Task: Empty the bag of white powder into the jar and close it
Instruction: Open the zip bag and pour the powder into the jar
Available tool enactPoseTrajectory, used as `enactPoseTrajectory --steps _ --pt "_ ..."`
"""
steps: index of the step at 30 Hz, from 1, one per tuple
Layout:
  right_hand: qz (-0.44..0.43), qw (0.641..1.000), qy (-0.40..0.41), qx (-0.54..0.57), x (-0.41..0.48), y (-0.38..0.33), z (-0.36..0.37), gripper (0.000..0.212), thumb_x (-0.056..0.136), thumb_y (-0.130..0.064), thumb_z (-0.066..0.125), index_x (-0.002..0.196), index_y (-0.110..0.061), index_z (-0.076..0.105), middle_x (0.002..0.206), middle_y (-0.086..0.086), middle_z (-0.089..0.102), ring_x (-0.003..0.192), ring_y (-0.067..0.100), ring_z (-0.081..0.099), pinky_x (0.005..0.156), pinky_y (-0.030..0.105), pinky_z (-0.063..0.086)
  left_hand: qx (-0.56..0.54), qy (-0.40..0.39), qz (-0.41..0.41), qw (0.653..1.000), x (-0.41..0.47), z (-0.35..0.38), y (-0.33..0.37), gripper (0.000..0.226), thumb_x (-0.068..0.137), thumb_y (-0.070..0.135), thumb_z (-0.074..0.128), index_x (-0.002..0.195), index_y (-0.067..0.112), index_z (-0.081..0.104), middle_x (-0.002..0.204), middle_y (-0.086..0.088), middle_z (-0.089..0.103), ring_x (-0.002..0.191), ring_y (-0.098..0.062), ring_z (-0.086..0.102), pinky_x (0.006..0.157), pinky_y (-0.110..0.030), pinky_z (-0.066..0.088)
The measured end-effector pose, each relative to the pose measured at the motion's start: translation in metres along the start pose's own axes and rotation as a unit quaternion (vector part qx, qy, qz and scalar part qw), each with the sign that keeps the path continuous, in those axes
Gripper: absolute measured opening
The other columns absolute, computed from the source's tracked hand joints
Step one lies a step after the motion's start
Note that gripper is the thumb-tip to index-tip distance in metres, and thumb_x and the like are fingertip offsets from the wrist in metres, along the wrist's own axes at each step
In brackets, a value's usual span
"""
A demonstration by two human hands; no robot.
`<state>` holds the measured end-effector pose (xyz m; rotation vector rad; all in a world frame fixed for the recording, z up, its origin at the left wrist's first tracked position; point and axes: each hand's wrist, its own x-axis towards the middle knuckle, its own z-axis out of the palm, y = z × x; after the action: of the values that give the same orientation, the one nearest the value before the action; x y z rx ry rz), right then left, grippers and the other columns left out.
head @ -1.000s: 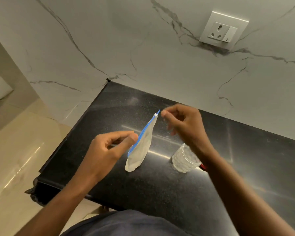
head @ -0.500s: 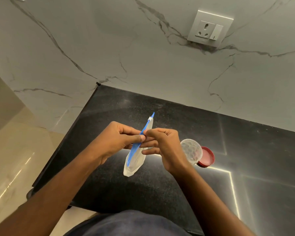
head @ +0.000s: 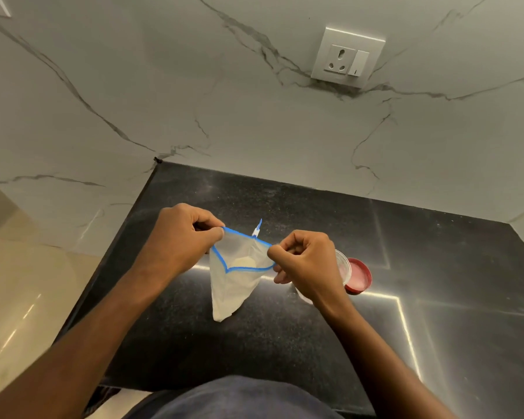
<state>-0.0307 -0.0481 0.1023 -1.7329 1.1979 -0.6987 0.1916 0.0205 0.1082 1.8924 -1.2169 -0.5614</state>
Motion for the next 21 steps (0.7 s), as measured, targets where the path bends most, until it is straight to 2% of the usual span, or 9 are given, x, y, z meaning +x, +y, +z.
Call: enactPoseTrajectory --steps 3,4,7,9,11,13,16,18,21 --pt "-0.021 0.998 0.018 -0.056 -0.003 -0.001 -0.001 0.013 0.082 -0.013 0.075 0.072 -0.007 0.07 0.057 0.005 0.073 0.048 0.015 0.073 0.055 0.046 0.064 0.021 0.02 0.008 1.0 0.006 -0.002 0.0 0.013 0.087 0.008 0.08 0.089 0.019 0.087 0.074 0.01 0.078 0.064 -0.005 0.075 0.069 -0.032 0.067" --pt "-0.023 0.997 0.024 -0.062 -0.004 -0.001 -0.001 0.013 0.082 -0.013 0.074 0.07 -0.008 0.069 0.056 0.004 0.073 0.047 0.013 0.072 0.056 0.048 0.064 0.031 0.023 0.012 0.999 0.007 -0.002 0.0 0.012 0.088 0.008 0.08 0.091 0.017 0.087 0.075 0.008 0.078 0.067 -0.005 0.074 0.069 -0.033 0.067" --pt "-0.031 0.996 0.039 -0.068 -0.008 -0.002 -0.002 0.014 0.08 -0.015 0.073 0.067 -0.011 0.068 0.054 0.001 0.072 0.045 0.01 0.071 0.055 0.048 0.063 0.065 0.022 0.032 0.997 0.006 -0.004 0.002 0.011 0.09 0.011 0.08 0.097 0.017 0.087 0.078 0.009 0.075 0.072 -0.003 0.071 0.067 -0.021 0.059" --pt "-0.04 0.996 0.044 -0.063 -0.009 -0.003 -0.002 0.014 0.08 -0.017 0.072 0.067 -0.012 0.068 0.054 -0.001 0.072 0.045 0.008 0.071 0.054 0.046 0.063 0.09 0.019 0.055 0.994 0.0 -0.005 0.008 0.013 0.088 0.014 0.082 0.098 0.023 0.083 0.083 0.011 0.074 0.076 -0.005 0.07 0.072 -0.031 0.062" --pt "-0.042 0.997 0.043 -0.049 -0.011 -0.004 -0.002 0.014 0.08 -0.017 0.071 0.067 -0.013 0.069 0.056 -0.001 0.073 0.046 0.008 0.071 0.053 0.045 0.063 0.101 0.027 0.084 0.991 -0.008 -0.006 0.019 0.014 0.083 0.023 0.087 0.089 0.031 0.077 0.081 0.013 0.069 0.073 -0.007 0.067 0.072 -0.04 0.062" --pt "-0.043 0.998 0.036 -0.028 -0.012 -0.004 -0.001 0.013 0.081 -0.017 0.07 0.069 -0.013 0.07 0.058 0.001 0.074 0.047 0.011 0.072 0.052 0.044 0.064 0.106 0.017 0.11 0.988 -0.016 -0.005 0.033 0.013 0.083 0.04 0.086 0.08 0.032 0.076 0.071 0.014 0.069 0.066 -0.004 0.065 0.063 -0.038 0.059" --pt "-0.047 0.999 0.019 0.004 -0.013 -0.004 0.002 0.011 0.086 -0.014 0.071 0.076 -0.01 0.073 0.063 0.003 0.076 0.052 0.016 0.074 0.054 0.045 0.065 0.148 -0.08 0.091 0.982 -0.023 0.008 0.055 0.042 0.097 0.058 0.064 0.078 0.024 0.079 0.066 0.005 0.074 0.062 -0.016 0.071 0.061 -0.045 0.06" --pt "-0.059 0.998 0.006 0.009 -0.014 -0.004 0.005 0.01 0.09 -0.013 0.07 0.081 -0.01 0.074 0.068 0.003 0.078 0.056 0.017 0.076 0.057 0.045 0.065 0.193 -0.115 0.048 0.973 -0.018 0.018 0.065 0.058 0.101 0.063 0.053 0.073 0.018 0.076 0.065 -0.002 0.074 0.062 -0.023 0.072 0.062 -0.043 0.059" --pt "-0.088 0.996 -0.005 0.0 -0.017 -0.004 0.01 0.012 0.092 -0.016 0.068 0.083 -0.013 0.075 0.072 0.001 0.078 0.062 0.017 0.076 0.063 0.046 0.064 0.256 -0.108 0.026 0.96 -0.004 0.028 0.071 0.055 0.099 0.067 0.055 0.078 0.022 0.079 0.067 0.002 0.074 0.066 -0.017 0.073 0.065 -0.036 0.06"
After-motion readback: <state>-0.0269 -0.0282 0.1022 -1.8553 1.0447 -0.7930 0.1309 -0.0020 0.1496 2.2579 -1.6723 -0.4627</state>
